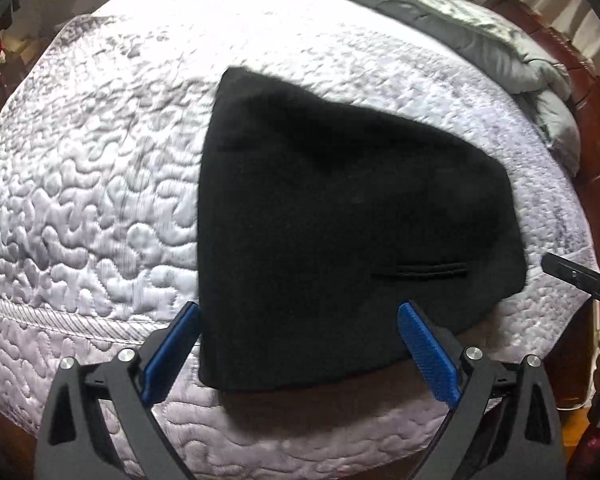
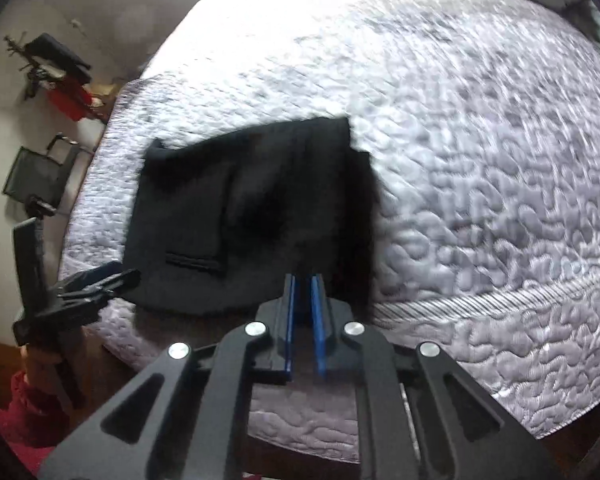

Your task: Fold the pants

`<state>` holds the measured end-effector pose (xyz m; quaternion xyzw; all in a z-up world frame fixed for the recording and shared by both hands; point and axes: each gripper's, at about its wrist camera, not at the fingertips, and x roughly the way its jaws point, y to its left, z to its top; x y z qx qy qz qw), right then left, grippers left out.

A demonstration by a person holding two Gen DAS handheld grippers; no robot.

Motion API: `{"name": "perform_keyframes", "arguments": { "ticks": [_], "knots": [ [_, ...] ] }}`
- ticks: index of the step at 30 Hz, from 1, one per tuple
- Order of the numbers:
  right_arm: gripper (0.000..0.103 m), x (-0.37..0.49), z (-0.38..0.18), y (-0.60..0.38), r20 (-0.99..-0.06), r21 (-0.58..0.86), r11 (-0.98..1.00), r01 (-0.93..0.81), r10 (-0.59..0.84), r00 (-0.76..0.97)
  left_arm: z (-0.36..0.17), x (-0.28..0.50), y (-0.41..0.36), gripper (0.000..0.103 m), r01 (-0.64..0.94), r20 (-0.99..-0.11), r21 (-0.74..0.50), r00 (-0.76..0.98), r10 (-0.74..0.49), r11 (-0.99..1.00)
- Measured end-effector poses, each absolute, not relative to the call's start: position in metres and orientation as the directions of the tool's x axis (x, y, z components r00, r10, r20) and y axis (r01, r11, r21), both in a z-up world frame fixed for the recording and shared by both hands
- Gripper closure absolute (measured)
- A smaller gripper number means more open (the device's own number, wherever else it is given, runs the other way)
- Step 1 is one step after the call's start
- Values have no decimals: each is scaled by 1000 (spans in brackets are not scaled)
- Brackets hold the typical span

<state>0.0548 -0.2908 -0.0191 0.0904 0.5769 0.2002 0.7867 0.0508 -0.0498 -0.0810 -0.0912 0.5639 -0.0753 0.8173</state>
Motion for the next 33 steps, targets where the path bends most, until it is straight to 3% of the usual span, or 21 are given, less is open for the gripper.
{"name": "perform_keyframes", "arguments": {
  "ticks": [7, 10, 18, 25, 33],
  "knots": [
    [94, 58, -41, -258, -902, 334, 910, -248, 384, 198, -72, 58, -64, 4, 55, -910, -203, 358, -209, 978],
    [100, 57, -64, -257, -924, 293, 929, -226, 336, 183, -73, 56, -67, 4, 54, -910, -201, 359, -207, 978],
    [101, 61, -76, -259, -912, 335, 923, -192, 368, 179, -74, 52, -66, 4, 66, -904, -187, 378, -199, 980],
    [87, 76, -36, -256, -892, 310, 925, -220, 363, 267, -65, 58, -68, 4, 82, -894, -155, 413, -175, 984],
    [86, 127, -47, -241, -904, 257, 941, -222, 315, 289, -65, 71, -71, 4, 102, -889, -134, 426, -165, 986]
  ]
}}
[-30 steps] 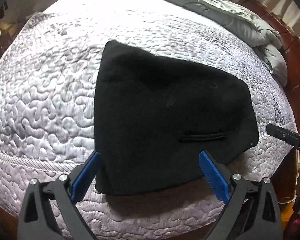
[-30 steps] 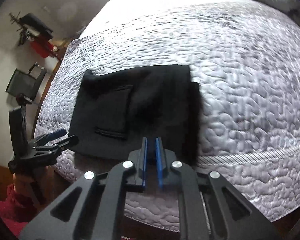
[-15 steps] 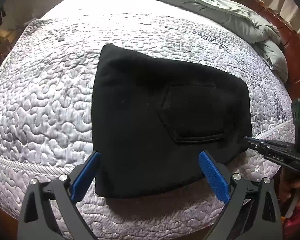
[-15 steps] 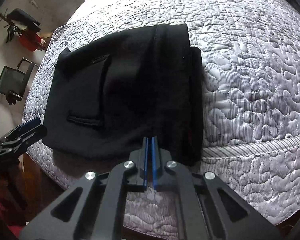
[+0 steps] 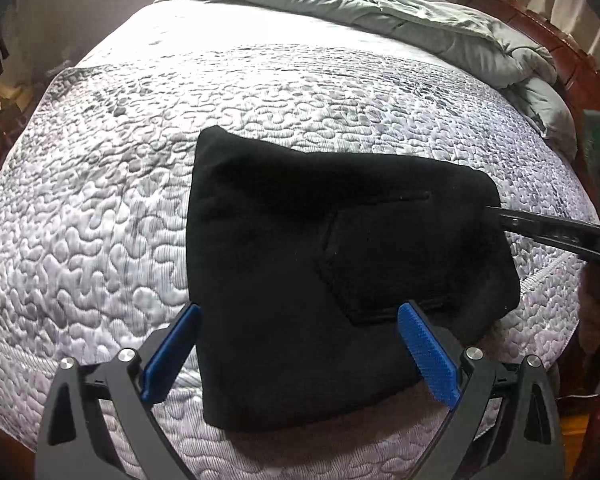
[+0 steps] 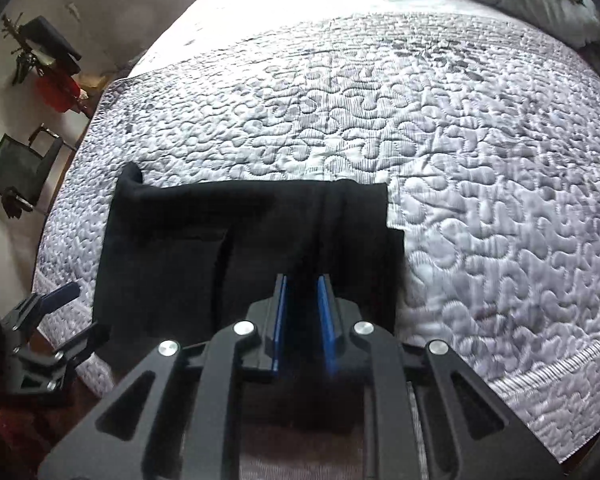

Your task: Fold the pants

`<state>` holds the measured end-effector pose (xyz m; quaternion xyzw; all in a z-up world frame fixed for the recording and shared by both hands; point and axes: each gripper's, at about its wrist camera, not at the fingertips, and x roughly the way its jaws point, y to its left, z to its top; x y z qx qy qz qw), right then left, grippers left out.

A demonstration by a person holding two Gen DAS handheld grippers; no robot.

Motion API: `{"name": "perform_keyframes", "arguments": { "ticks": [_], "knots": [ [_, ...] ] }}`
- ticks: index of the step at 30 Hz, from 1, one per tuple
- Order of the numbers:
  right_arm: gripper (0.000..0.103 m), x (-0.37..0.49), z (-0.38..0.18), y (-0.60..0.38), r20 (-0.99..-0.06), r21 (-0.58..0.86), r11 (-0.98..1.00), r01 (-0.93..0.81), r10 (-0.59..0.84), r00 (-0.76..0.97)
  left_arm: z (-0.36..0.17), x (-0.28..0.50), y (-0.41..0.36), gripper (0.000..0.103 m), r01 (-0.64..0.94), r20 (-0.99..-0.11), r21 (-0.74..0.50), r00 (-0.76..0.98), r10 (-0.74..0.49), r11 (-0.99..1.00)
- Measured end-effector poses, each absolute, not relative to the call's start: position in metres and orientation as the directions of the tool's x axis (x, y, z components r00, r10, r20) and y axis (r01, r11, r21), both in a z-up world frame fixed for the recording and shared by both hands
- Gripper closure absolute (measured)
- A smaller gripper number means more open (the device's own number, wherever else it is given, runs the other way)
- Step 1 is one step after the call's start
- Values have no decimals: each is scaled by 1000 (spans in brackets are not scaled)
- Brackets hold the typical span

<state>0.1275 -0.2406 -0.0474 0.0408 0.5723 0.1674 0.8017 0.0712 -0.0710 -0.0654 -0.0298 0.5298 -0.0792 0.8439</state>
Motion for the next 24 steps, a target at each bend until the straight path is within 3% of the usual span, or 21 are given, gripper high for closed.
{"name": "perform_keyframes", "arguments": {
  "ticks": [10, 14, 17, 19, 24],
  "knots": [
    [85, 132, -69, -255, -892, 334, 923, -192, 376, 253, -85, 89, -66, 4, 121, -909, -146, 376, -182, 982],
    [44, 118, -49, -272, -869, 364, 910, -198, 409, 280, -82, 93, -40, 4, 126, -892, -269, 342, -297, 955],
    [27, 107, -44, -284, -872, 363, 909, -207, 409, 270, -89, 98, -9, 4, 73, -876, -378, 296, -382, 923],
    [22, 103, -49, -290, -867, 393, 897, -200, 434, 244, -98, 101, 5, 4, 35, -870, -420, 270, -414, 907],
    [21, 98, -76, -301, -875, 428, 891, -150, 450, 178, -123, 106, 18, 4, -23, -807, -571, 202, -555, 821]
  ]
}}
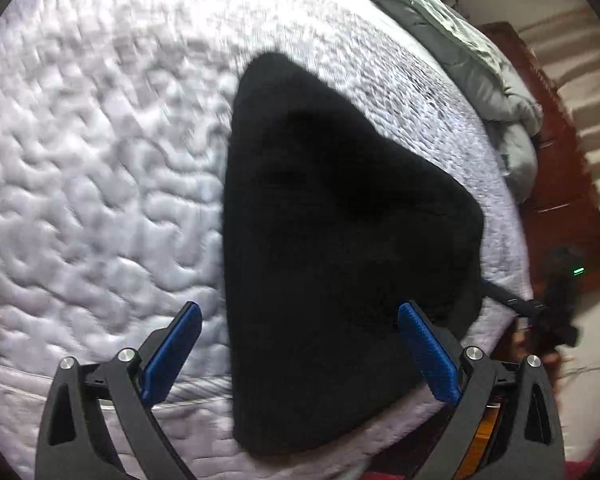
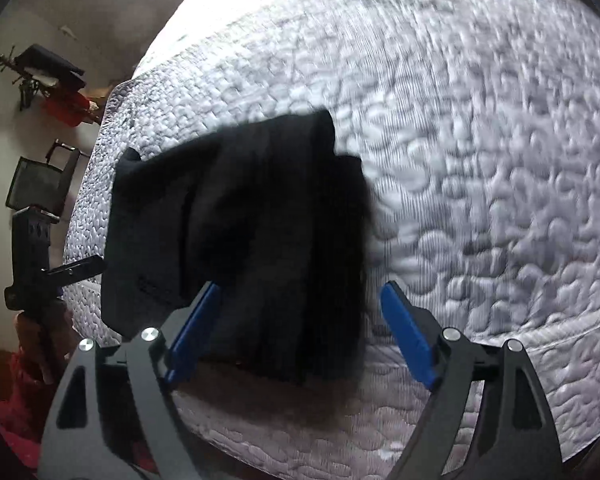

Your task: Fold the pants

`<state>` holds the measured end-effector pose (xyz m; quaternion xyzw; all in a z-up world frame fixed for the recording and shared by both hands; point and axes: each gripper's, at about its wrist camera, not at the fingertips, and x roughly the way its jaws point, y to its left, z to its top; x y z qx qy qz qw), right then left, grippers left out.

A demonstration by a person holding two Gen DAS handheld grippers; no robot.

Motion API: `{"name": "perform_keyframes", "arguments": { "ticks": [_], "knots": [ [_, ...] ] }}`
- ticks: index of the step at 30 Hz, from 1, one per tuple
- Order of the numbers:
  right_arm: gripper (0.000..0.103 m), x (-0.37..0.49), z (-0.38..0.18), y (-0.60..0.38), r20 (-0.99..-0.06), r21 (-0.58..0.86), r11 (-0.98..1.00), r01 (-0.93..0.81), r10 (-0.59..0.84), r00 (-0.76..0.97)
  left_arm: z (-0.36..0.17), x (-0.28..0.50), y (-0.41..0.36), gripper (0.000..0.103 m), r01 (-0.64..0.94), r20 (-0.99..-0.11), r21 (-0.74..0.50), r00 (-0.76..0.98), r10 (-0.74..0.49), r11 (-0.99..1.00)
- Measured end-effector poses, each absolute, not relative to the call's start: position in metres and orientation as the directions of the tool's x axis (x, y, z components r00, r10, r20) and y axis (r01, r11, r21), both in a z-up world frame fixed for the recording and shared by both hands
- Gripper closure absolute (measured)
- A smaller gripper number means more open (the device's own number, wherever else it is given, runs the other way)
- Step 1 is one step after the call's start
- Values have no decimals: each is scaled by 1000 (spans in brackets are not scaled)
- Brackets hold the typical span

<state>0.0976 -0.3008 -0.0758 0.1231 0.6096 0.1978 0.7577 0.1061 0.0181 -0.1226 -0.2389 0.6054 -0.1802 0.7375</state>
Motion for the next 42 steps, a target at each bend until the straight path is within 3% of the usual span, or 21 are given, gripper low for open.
{"name": "perform_keyframes", "arguments": {
  "ticks": [3, 9, 13, 14, 16, 18, 25, 29, 30, 42],
  "knots": [
    [21, 98, -93, -300, -864, 468, 874, -130, 484, 140, -137, 109, 9, 4, -25, -767, -633, 154, -623, 773],
    [22, 103, -116, -297, -830, 541, 835, -100, 549, 95, -144, 117, -1, 4, 2, -780, -619, 117, -615, 785],
    [51, 102, -114, -294, -817, 556, 823, -115, 567, 108, -136, 119, 4, 10, -9, -742, -666, 102, -662, 746],
    [57, 101, -111, -295, -810, 564, 817, -123, 576, 113, -134, 119, 6, 17, -11, -733, -677, 101, -672, 736],
    [61, 98, -106, -295, -802, 568, 810, -142, 584, 125, -135, 117, 17, 26, -31, -717, -695, 104, -689, 719],
    [61, 97, -106, -294, -803, 566, 812, -142, 582, 127, -141, 119, 23, 40, -48, -716, -697, 99, -691, 715],
    [52, 105, -121, -297, -774, 620, 779, -96, 627, 88, -161, 124, 20, 38, -48, -690, -724, 55, -722, 688],
    [65, 106, -122, -302, -749, 651, 753, -89, 657, 86, -144, 115, 18, 72, -8, -703, -709, 99, -705, 706],
    [67, 103, -118, -304, -744, 655, 749, -95, 662, 94, -141, 114, 19, 74, -7, -699, -711, 108, -707, 703],
    [73, 122, -58, -318, -699, 662, 727, -183, 687, 199, -87, 145, 2, 76, 44, -654, -732, 231, -720, 680]
  ]
}}
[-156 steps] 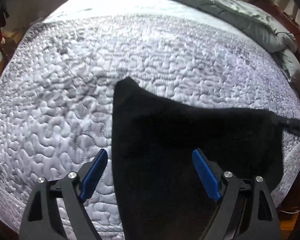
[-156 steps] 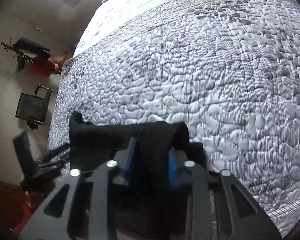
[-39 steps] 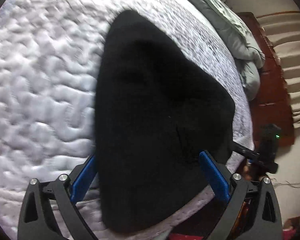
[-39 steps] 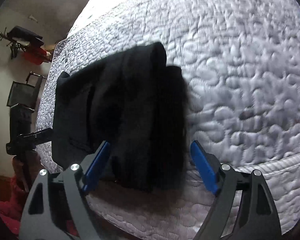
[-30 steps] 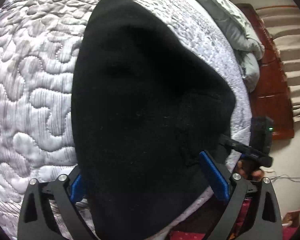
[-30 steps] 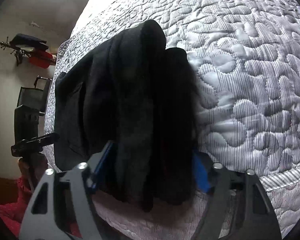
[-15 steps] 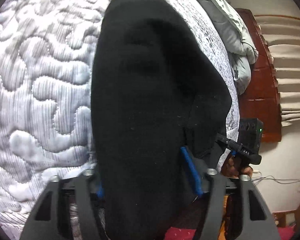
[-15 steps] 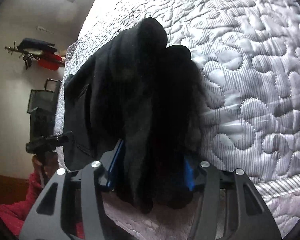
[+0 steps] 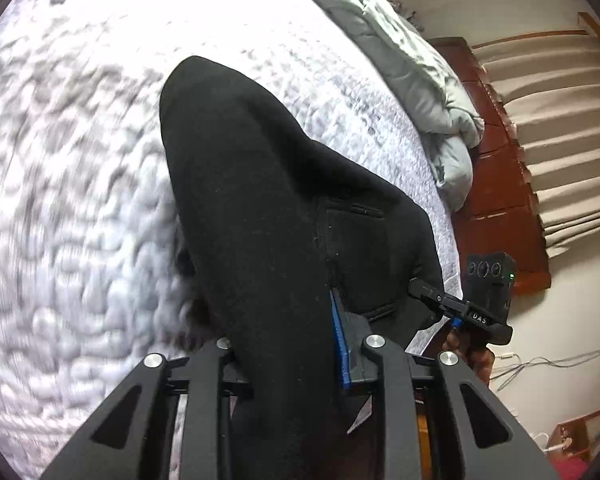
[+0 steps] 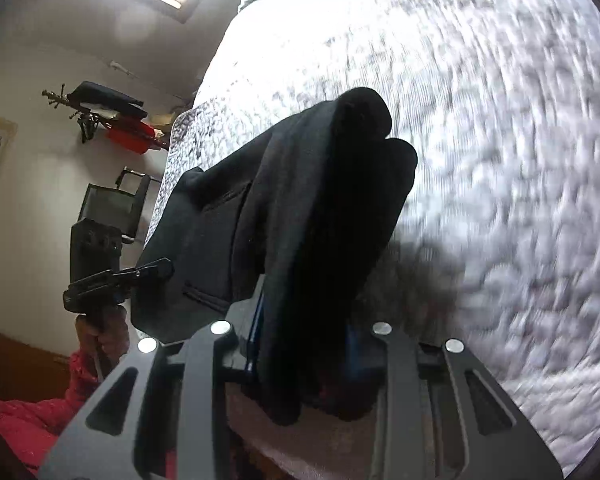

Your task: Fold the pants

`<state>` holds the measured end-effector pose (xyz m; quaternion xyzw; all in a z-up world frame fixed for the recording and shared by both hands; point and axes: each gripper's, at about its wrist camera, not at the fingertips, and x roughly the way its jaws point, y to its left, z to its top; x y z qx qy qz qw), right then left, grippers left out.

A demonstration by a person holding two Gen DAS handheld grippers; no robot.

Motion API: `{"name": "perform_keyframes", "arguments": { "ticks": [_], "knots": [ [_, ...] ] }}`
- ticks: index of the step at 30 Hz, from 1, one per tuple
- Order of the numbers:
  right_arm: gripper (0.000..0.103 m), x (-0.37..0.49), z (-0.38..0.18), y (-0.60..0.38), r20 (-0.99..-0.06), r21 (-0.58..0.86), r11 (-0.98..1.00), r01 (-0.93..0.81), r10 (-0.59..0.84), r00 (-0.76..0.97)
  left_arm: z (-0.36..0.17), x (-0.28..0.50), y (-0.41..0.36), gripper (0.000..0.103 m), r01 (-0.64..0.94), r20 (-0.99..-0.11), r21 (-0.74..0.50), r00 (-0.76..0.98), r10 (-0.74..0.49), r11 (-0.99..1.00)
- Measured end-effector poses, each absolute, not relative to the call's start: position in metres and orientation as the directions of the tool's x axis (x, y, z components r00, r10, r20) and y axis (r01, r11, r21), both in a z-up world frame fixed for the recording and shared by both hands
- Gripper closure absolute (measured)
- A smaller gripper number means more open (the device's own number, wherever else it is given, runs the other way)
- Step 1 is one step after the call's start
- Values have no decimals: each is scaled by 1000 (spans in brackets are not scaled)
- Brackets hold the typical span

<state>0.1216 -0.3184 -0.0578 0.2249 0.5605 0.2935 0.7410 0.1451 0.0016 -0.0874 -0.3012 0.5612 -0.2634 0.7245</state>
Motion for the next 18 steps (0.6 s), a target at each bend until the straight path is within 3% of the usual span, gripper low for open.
{"name": "perform_keyframes", "arguments": {
  "ticks": [7, 18],
  "knots": [
    [73, 202, -32, -308, -739, 569, 785, -246, 619, 265, -78, 215, -6, 76, 71, -664, -698, 306, -682, 712],
    [69, 286, -101, -287, -784, 565, 811, -155, 586, 206, -130, 280, 4, 72, 31, -726, -648, 277, -630, 761]
  ]
}}
